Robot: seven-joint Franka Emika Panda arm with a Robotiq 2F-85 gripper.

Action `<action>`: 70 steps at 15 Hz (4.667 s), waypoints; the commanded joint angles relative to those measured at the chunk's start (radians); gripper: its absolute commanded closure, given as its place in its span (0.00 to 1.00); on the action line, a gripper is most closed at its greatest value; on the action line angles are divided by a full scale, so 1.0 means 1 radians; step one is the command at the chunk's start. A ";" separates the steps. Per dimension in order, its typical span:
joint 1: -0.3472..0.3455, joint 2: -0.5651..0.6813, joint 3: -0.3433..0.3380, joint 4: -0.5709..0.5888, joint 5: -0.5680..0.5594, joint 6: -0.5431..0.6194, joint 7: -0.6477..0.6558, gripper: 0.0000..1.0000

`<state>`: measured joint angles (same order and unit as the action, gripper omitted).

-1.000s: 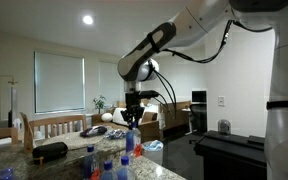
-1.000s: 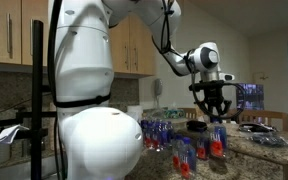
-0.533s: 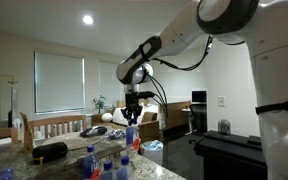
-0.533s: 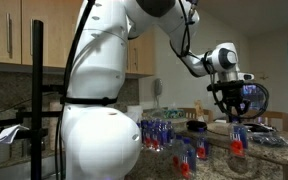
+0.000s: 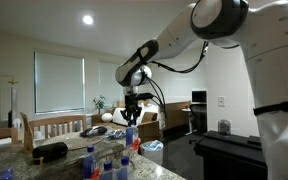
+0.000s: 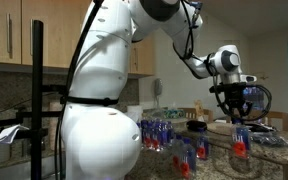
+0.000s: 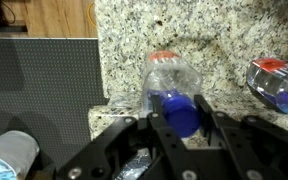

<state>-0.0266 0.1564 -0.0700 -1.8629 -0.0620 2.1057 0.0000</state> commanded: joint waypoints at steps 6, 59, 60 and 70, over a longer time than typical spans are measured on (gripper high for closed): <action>-0.028 0.066 -0.004 0.044 0.027 0.086 0.001 0.87; 0.003 -0.153 0.001 -0.105 0.039 -0.005 0.209 0.00; 0.005 -0.198 0.005 -0.153 0.032 -0.029 0.241 0.00; -0.004 -0.328 0.048 -0.339 0.040 -0.117 0.265 0.00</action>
<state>-0.0220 -0.1715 -0.0304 -2.2040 -0.0236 1.9910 0.2667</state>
